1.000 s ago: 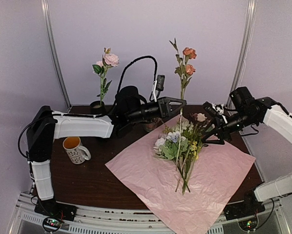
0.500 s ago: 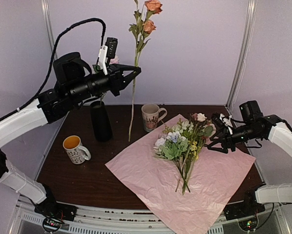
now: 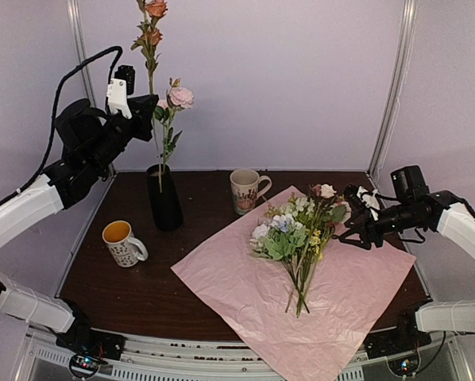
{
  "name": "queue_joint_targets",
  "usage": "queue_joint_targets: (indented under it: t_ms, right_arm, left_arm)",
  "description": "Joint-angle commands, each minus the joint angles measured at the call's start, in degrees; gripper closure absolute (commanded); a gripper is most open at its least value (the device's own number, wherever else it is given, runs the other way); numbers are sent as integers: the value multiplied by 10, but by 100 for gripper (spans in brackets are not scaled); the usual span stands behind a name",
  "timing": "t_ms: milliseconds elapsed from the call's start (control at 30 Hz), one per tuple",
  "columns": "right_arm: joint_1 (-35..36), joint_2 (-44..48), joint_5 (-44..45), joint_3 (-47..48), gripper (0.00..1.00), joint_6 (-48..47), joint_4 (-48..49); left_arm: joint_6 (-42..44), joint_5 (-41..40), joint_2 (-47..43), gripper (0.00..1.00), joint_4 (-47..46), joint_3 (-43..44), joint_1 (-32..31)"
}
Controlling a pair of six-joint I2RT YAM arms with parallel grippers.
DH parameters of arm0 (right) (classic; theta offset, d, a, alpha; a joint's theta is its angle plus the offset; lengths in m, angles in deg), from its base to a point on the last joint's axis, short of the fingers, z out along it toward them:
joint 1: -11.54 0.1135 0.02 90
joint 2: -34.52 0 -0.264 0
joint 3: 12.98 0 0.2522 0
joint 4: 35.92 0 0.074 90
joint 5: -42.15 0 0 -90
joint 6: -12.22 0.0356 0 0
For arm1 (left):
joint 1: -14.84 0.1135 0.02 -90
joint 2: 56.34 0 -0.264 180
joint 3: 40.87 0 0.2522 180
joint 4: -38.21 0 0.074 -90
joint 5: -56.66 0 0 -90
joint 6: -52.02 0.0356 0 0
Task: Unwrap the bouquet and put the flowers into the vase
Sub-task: Place the fake flower in the vase.
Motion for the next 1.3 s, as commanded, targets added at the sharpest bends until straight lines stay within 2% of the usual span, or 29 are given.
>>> queue_joint_targets:
  t_ms: [0,267,533,1267]
  right_arm:
    - [-2,12,24,-10,42,-6,14]
    - [-1,15,24,-14,44,3,25]
    - [-1,27,19,-22,44,5,32]
    - [-1,23,8,-24,44,-8,27]
  left_arm:
    - [5,1,24,100,-67,38,55]
    - [-25,42,114,100,-81,141,124]
    - [-54,44,188,100,-95,182,161]
    - [-96,33,220,100,-175,19,171]
